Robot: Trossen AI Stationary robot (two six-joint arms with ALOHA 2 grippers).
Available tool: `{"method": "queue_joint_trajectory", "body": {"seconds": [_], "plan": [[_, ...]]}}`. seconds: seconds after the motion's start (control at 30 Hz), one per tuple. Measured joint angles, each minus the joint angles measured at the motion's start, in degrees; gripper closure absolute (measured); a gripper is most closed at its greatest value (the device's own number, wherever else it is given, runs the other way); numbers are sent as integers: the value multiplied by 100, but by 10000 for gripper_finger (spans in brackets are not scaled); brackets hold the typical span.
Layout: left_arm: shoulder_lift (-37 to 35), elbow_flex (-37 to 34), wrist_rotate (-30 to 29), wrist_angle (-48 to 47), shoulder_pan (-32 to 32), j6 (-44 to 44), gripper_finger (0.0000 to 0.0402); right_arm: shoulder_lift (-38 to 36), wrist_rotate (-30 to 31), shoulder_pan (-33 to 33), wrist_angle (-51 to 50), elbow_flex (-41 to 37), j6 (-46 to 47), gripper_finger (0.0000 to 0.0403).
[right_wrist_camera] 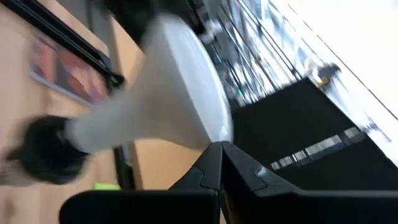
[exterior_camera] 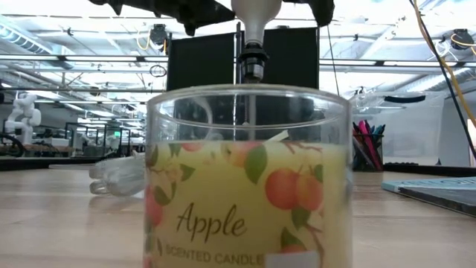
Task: Screw lightbulb
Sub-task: Insert the lightbulb into the lamp
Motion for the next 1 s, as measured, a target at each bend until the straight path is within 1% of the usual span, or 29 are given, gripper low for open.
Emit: {"method": "queue_joint_trajectory", "body": {"seconds": [0.07,0.27,0.33,0.43,0.5,0.73,0.8,0.93,1.0], "plan": [[2,0,9,13,67,-2,401,14,-164,97,-66,4,87,403],[2,0,113,12,183,15,401,33,-136,379,-140,-5,210,403],[2,0,100,5,248,43,401,33,-234,472,-187,-5,255,403],[2,2,-63,2,350,44,401,31,-451,550,-220,-5,527,403],[-12,2,-82,10,399,41,401,31,-476,565,-285,-5,785,403],[-310,13,50,115,368,51,401,30,-434,318,-832,-5,1520,403],[-415,13,98,92,322,55,401,30,-434,197,-840,-5,1563,403],[-573,13,469,98,134,57,401,30,-430,-111,-808,-5,1482,403],[-586,13,502,118,-10,71,401,28,-422,-268,-797,-5,1404,403]]}}
